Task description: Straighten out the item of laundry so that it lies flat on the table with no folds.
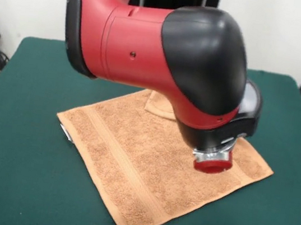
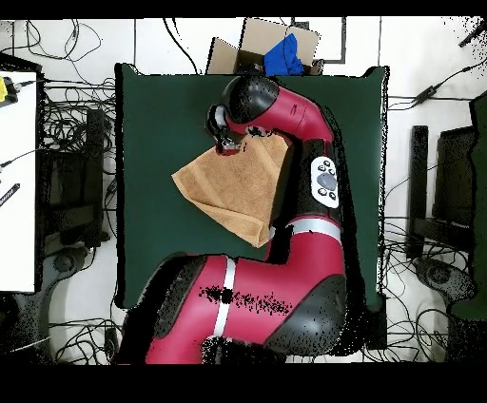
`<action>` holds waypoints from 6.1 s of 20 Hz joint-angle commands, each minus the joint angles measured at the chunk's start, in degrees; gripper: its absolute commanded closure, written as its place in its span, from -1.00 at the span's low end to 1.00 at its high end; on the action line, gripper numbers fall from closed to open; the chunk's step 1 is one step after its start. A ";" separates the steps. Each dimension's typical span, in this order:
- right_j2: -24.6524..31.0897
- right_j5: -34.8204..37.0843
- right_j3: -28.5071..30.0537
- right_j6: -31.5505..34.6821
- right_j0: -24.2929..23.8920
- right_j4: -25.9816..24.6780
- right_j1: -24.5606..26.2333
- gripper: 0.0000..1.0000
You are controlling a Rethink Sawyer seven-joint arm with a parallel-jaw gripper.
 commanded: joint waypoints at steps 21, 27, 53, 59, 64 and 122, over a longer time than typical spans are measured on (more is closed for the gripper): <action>13.79 -3.80 19.14 -8.17 -5.69 5.69 2.57 1.00; 17.38 -9.41 24.23 -8.14 -7.15 7.30 2.68 1.00; 19.44 -12.09 45.64 -7.06 -15.53 1.03 -12.02 1.00; 19.03 -12.98 48.56 -6.87 -16.38 -0.71 -14.54 1.00; 18.01 -12.09 46.45 -6.70 -16.42 -3.25 -14.56 1.00; 0.58 -56.49 50.86 6.92 -7.71 -28.45 -13.42 1.00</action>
